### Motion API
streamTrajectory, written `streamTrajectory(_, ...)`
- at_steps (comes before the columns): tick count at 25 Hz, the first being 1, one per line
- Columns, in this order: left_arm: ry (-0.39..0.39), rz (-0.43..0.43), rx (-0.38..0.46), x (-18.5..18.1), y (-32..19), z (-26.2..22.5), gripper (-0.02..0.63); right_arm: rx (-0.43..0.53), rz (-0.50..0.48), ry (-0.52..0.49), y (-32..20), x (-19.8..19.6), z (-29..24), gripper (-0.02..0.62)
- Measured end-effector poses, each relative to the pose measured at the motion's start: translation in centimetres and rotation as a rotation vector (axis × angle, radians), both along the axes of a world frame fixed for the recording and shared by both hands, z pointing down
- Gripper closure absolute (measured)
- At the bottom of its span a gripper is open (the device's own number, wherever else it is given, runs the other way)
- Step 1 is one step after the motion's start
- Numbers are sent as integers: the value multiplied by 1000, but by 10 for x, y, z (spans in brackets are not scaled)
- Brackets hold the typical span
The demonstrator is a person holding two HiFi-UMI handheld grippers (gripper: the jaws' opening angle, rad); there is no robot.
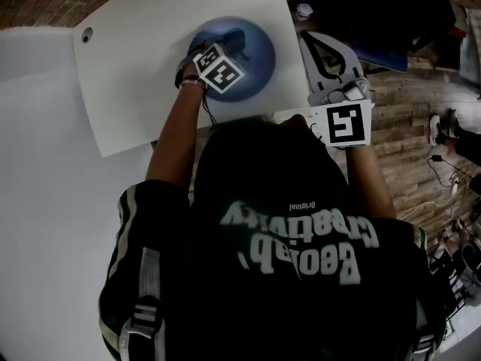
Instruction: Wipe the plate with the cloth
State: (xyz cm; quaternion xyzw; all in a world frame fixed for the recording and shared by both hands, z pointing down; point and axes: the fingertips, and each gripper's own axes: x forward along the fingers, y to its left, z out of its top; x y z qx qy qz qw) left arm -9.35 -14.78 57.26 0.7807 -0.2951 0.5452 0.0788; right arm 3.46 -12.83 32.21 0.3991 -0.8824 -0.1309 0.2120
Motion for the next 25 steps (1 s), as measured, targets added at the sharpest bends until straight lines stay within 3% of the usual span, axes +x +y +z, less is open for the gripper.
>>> streamTrajectory(12,-44,-115,-27,-47,39,1,472,-2,-88,-18,3,-20,2,601)
streamTrajectory(25,-13,-140,-50,-16,84,0,472,22,-144,-31,8,-13,-1,601)
